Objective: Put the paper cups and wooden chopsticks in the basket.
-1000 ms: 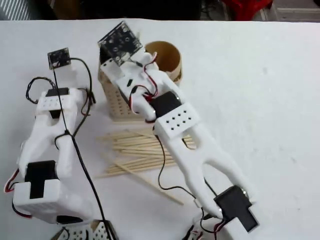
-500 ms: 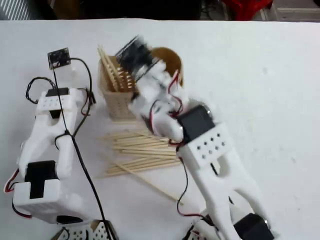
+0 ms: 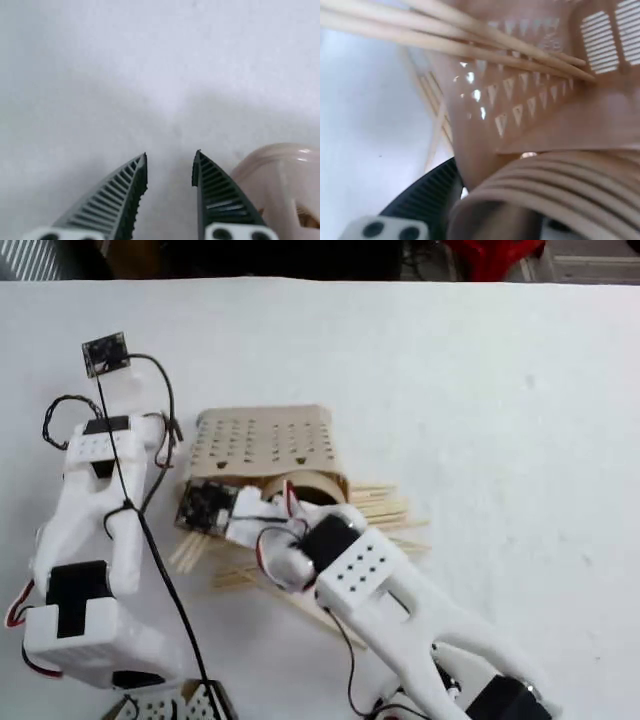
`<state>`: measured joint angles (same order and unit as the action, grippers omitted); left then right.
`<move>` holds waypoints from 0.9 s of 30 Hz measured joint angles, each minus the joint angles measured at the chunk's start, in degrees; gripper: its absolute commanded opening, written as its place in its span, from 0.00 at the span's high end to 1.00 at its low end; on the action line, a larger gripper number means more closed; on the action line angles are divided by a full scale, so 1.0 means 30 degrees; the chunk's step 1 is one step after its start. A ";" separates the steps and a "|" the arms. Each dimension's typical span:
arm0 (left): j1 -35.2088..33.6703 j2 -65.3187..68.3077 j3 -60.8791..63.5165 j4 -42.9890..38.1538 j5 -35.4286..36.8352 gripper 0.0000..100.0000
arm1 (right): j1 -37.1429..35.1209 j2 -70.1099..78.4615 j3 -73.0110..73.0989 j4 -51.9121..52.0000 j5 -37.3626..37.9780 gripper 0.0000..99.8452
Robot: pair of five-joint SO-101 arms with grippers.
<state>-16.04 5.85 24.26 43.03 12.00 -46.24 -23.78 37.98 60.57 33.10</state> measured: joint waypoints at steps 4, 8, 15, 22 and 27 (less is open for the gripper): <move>0.0000 0.0000 0.0000 0.0000 0.0000 0.83 | 0.1612 0.0322 -0.2315 0.0674 -0.0352 0.79; 0.0000 0.0000 0.0000 0.0000 0.0000 0.83 | 0.2256 0.0322 -0.6066 0.2081 -0.0733 0.79; 0.0000 0.0000 0.0000 0.0000 0.0000 0.83 | 0.2374 0.0996 -1.1282 0.3018 -0.0850 0.79; 0.0000 0.0000 0.0000 0.0000 0.0000 0.83 | 0.2608 0.4073 -1.3597 0.3048 -0.0879 0.78; 0.0000 0.0000 0.0000 0.0000 0.0000 0.83 | 0.4366 0.6652 -1.6234 0.3048 -0.0879 0.78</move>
<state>-16.04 5.85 24.26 43.03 12.00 -33.14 -3.82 -10.73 69.71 30.46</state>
